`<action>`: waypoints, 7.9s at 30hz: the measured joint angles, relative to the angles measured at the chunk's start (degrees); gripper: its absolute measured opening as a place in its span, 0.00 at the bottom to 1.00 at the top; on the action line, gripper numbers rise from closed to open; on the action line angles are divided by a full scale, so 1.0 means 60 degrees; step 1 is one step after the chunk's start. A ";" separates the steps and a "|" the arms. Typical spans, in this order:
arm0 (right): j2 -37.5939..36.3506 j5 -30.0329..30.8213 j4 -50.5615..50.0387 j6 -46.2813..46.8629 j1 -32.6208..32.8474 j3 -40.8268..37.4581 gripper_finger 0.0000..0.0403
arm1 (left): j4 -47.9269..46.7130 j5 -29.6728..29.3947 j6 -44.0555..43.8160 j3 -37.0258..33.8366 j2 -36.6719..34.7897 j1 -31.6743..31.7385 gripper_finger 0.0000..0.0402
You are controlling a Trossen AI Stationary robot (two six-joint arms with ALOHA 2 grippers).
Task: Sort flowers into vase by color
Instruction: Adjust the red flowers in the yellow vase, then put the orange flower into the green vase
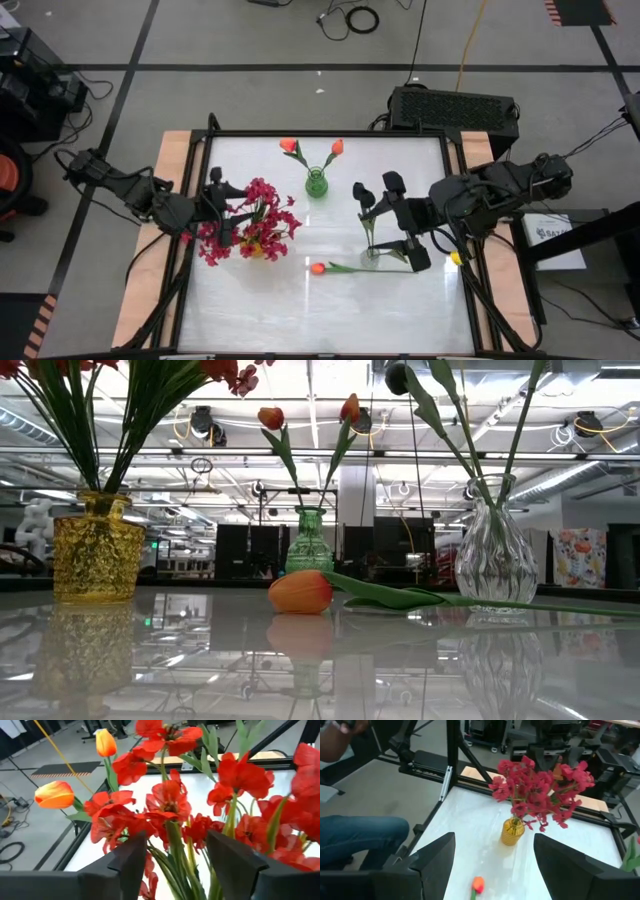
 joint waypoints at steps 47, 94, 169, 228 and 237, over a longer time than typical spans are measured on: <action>0.0015 -0.0004 -0.0142 -0.0357 0.0200 -0.0007 0.65 | -0.3504 -0.0729 -0.3415 0.0000 -0.0715 -0.1426 0.02; -0.0248 -0.0011 0.0193 -0.0042 0.0196 -0.0495 0.65 | -0.1883 -0.0130 -0.1987 0.0072 -0.1375 -0.1426 0.43; -0.1964 0.3130 -0.0580 0.1545 0.2006 -0.0486 0.65 | -0.0178 -0.0820 -0.1192 0.0892 -0.1713 -0.1942 0.41; 0.3700 0.3466 -0.2737 0.9169 0.5403 -0.4300 0.50 | 0.4447 -0.1645 0.0100 0.0882 0.2644 -0.3302 0.41; 0.1308 0.3635 0.2951 0.9151 0.4852 -0.9616 0.50 | 0.4441 -0.1642 0.0315 0.0878 0.2901 -0.3302 0.41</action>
